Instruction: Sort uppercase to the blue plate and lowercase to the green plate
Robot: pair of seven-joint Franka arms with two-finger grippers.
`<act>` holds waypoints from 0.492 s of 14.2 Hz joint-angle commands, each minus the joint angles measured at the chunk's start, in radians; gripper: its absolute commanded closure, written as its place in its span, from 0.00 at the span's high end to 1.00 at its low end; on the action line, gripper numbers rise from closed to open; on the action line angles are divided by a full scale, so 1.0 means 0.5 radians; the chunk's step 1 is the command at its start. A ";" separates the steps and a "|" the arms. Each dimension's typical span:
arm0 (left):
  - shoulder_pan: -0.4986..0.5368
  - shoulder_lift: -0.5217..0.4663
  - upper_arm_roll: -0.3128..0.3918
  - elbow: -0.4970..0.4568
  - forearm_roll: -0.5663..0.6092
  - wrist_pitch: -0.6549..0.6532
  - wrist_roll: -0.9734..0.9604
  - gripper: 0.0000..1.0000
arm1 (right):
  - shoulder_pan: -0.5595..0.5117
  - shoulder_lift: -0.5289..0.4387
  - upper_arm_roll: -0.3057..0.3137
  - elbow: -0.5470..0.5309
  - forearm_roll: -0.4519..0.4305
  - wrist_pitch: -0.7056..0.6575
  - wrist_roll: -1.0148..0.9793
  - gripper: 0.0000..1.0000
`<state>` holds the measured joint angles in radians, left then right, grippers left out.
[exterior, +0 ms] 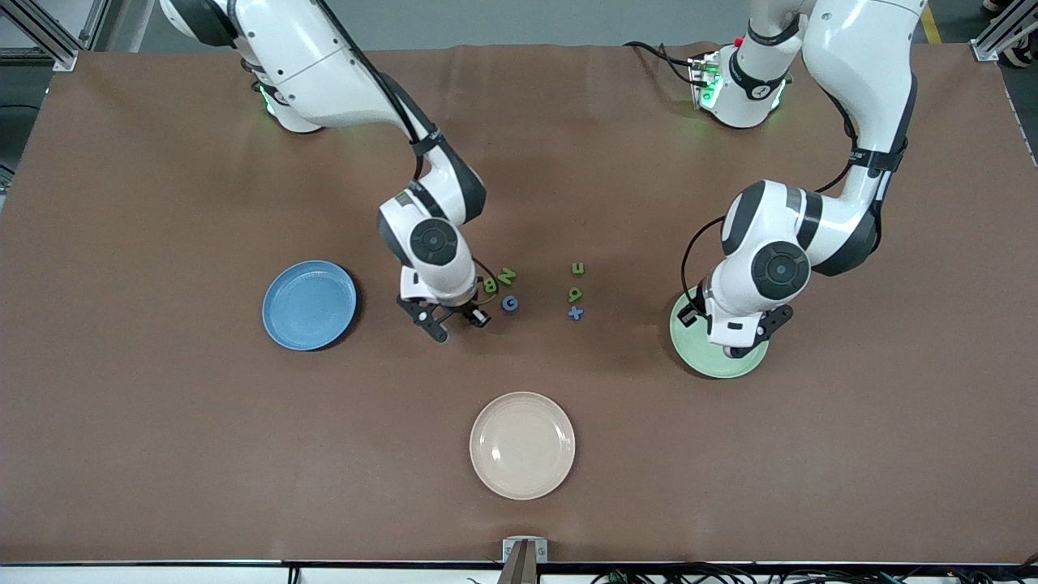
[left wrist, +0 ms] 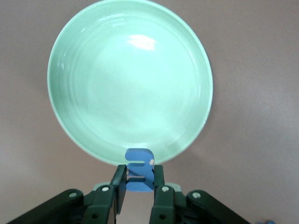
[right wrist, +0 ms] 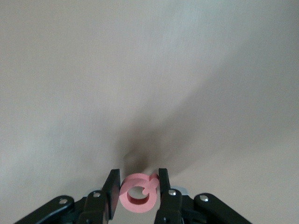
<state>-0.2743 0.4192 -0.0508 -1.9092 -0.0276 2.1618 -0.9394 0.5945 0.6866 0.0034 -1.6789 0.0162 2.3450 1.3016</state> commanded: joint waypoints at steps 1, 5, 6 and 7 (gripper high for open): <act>0.061 -0.068 -0.009 -0.213 -0.019 0.244 0.154 0.11 | -0.231 -0.164 0.033 -0.041 -0.026 -0.204 -0.414 0.00; 0.122 -0.050 -0.009 -0.308 0.006 0.364 0.293 0.14 | -0.455 -0.342 0.036 -0.158 -0.023 -0.410 -0.863 0.00; 0.122 -0.047 -0.009 -0.314 0.006 0.373 0.299 0.15 | -0.453 -0.355 0.036 -0.189 -0.023 -0.404 -0.864 0.00; 0.122 -0.041 -0.009 -0.320 0.006 0.379 0.299 0.16 | -0.440 -0.352 0.036 -0.204 -0.017 -0.395 -0.855 0.00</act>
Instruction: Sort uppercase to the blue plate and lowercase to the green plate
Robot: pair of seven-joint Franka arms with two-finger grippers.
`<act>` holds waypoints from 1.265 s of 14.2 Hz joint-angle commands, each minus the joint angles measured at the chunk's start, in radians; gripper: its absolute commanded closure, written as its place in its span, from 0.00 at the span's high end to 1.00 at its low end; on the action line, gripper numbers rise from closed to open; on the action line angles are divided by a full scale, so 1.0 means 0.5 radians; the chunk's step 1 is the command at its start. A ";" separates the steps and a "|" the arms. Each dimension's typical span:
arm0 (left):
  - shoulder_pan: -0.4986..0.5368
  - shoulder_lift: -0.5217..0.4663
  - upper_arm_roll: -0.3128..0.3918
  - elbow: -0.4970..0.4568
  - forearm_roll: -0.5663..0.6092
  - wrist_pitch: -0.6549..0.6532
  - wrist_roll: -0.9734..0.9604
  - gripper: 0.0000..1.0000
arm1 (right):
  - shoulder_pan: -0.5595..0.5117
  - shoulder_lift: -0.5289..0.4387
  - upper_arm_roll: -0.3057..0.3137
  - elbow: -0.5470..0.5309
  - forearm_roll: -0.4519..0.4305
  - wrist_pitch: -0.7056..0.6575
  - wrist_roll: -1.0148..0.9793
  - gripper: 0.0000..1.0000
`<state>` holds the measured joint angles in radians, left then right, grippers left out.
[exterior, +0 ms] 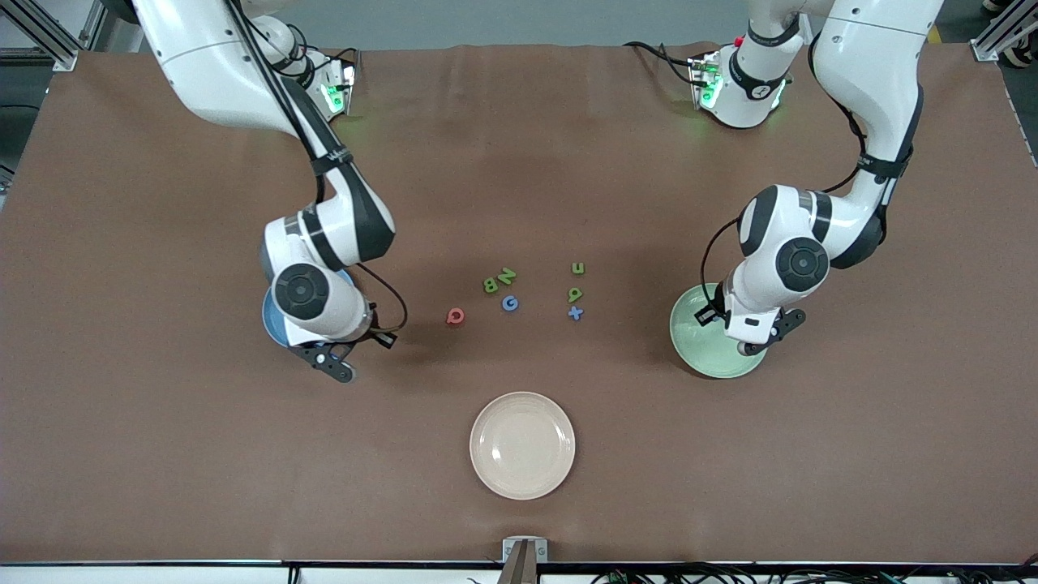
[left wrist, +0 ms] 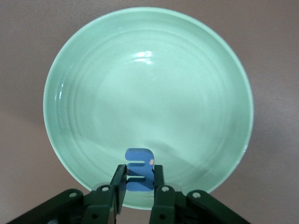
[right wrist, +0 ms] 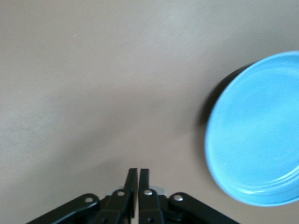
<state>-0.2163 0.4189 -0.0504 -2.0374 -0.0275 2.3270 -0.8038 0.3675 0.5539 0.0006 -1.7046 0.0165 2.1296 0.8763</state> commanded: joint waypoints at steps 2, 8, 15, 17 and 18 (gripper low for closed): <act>0.006 -0.025 -0.010 -0.067 0.006 0.080 0.031 0.18 | 0.029 -0.077 0.051 -0.171 0.001 0.100 0.042 0.00; 0.003 0.024 -0.010 -0.177 0.006 0.270 0.031 0.18 | 0.243 0.045 0.051 -0.159 0.086 0.455 0.401 0.99; -0.027 -0.067 -0.019 -0.144 0.006 0.200 -0.009 0.99 | 0.424 0.227 0.048 -0.150 0.087 0.735 0.603 0.99; -0.064 -0.095 -0.080 0.003 0.006 -0.005 -0.061 0.99 | 0.437 0.230 0.048 -0.153 0.081 0.729 0.643 0.94; -0.101 -0.083 -0.114 0.107 0.006 -0.097 -0.122 0.99 | 0.440 0.230 0.048 -0.159 0.071 0.723 0.643 0.89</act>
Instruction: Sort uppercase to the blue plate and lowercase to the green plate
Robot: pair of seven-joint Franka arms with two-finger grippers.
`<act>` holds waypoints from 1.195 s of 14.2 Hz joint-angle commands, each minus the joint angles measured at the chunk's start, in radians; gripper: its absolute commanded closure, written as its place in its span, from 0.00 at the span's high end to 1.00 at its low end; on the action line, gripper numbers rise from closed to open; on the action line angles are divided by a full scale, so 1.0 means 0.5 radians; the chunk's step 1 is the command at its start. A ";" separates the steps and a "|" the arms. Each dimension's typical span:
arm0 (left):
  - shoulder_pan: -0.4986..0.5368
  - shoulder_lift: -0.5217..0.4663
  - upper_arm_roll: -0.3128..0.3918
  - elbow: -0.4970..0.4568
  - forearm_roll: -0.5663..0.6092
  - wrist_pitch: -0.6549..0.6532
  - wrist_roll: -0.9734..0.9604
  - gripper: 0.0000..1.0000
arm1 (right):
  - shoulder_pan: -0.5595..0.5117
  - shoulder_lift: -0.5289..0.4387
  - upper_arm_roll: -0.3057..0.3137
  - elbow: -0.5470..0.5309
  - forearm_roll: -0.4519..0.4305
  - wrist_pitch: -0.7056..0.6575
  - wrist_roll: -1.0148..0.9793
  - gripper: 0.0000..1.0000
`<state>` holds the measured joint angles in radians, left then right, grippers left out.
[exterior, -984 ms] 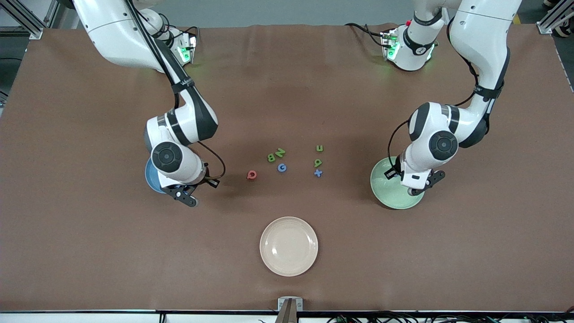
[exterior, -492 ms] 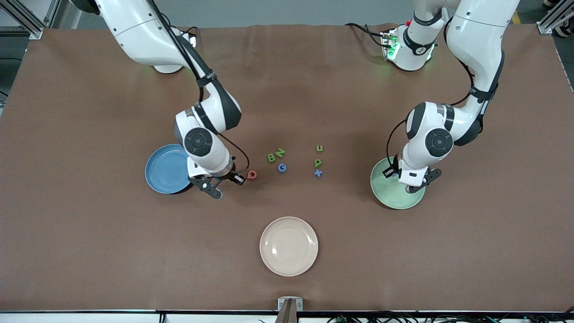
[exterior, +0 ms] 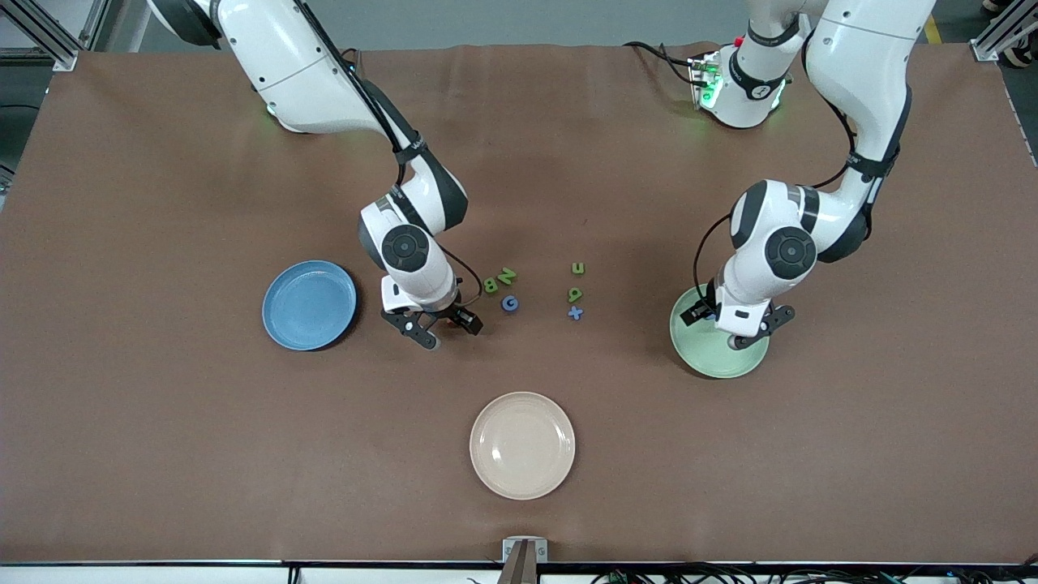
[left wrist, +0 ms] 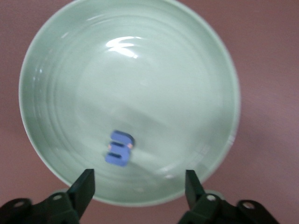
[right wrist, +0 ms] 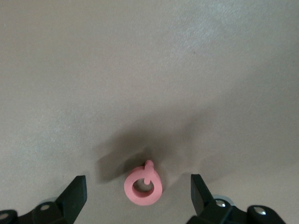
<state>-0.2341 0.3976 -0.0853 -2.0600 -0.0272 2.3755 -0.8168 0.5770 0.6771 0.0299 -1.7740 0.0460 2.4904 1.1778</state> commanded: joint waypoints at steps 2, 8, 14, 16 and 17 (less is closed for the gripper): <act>-0.181 0.027 -0.063 0.318 0.005 -0.232 -0.197 1.00 | 0.018 -0.014 -0.014 -0.026 0.000 0.002 0.037 0.77; -0.571 0.343 -0.056 0.693 0.024 -0.229 -0.201 1.00 | 0.018 -0.001 -0.017 -0.029 -0.003 -0.001 0.034 0.46; -0.707 0.542 -0.056 0.757 0.060 -0.207 -0.204 1.00 | 0.021 -0.004 -0.014 -0.032 0.000 -0.014 0.040 0.01; -0.707 0.591 -0.053 0.779 0.067 -0.156 -0.204 0.99 | 0.000 -0.017 -0.017 -0.017 0.000 -0.038 0.007 0.00; -0.707 0.619 -0.050 0.779 0.070 -0.094 -0.201 0.99 | -0.028 -0.041 -0.020 -0.002 0.000 -0.123 -0.024 0.00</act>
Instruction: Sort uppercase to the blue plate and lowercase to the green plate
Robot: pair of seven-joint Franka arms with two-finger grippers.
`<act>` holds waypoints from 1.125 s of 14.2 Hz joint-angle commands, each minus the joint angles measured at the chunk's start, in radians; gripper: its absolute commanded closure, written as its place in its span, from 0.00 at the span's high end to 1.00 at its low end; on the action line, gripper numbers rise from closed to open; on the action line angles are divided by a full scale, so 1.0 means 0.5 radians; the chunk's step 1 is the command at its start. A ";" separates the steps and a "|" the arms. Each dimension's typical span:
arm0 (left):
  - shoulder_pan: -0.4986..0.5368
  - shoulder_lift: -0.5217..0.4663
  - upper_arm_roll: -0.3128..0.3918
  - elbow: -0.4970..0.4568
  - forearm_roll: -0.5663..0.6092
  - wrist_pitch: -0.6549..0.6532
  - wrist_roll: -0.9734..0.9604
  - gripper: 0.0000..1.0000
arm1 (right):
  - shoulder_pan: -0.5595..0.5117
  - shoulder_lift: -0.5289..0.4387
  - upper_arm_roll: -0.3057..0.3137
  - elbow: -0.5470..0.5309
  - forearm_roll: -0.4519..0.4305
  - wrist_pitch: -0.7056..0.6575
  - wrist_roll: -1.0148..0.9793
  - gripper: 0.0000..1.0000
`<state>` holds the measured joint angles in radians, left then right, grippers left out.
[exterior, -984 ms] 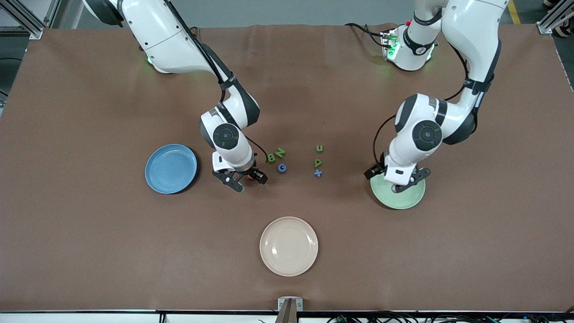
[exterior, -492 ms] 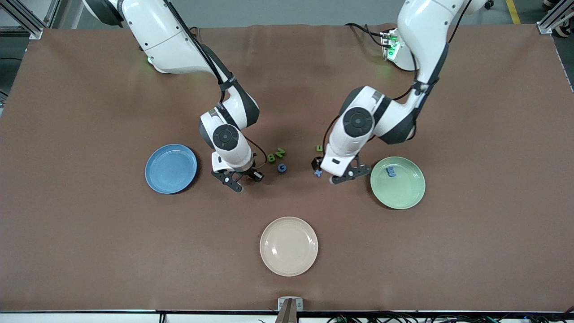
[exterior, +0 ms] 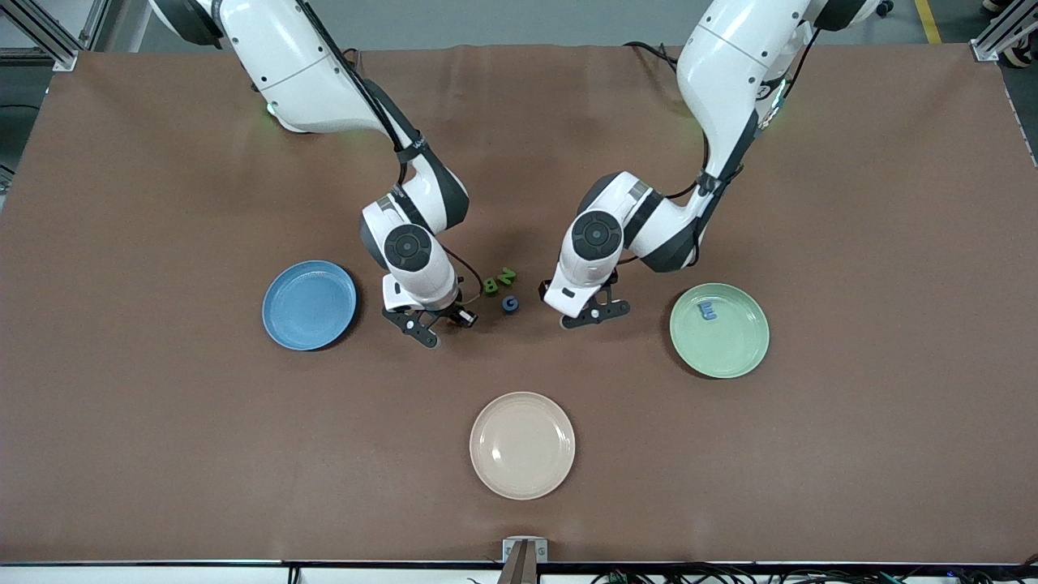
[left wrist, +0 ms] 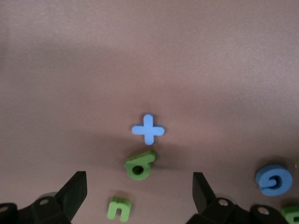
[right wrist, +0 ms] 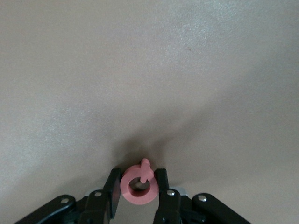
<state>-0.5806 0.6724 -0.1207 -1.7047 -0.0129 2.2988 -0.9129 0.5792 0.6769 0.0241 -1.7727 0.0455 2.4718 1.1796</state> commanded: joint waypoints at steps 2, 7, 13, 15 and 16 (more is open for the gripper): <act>-0.011 0.109 0.039 0.068 0.044 0.154 -0.006 0.99 | -0.145 -0.138 -0.011 0.057 0.001 -0.435 -0.278 0.00; 0.008 0.174 0.039 0.072 0.148 0.222 -0.006 0.98 | -0.569 -0.402 -0.015 0.005 -0.005 -0.903 -1.097 0.01; 0.008 0.171 0.039 0.087 0.145 0.216 -0.006 0.64 | -0.726 -0.626 -0.015 -0.620 -0.177 -0.459 -1.343 0.01; 0.008 0.171 0.039 0.096 0.148 0.216 -0.006 0.55 | -0.796 -0.627 -0.011 -0.633 -0.174 -0.486 -1.393 0.38; 0.008 0.174 0.039 0.096 0.148 0.216 -0.006 0.52 | -0.815 -0.627 -0.008 -0.633 -0.174 -0.489 -1.390 0.99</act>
<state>-0.5742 0.7452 -0.1042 -1.6686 0.0453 2.4058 -0.9121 0.2166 0.4198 0.0005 -2.0406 -0.0236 2.2222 0.5036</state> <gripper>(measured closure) 0.449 0.621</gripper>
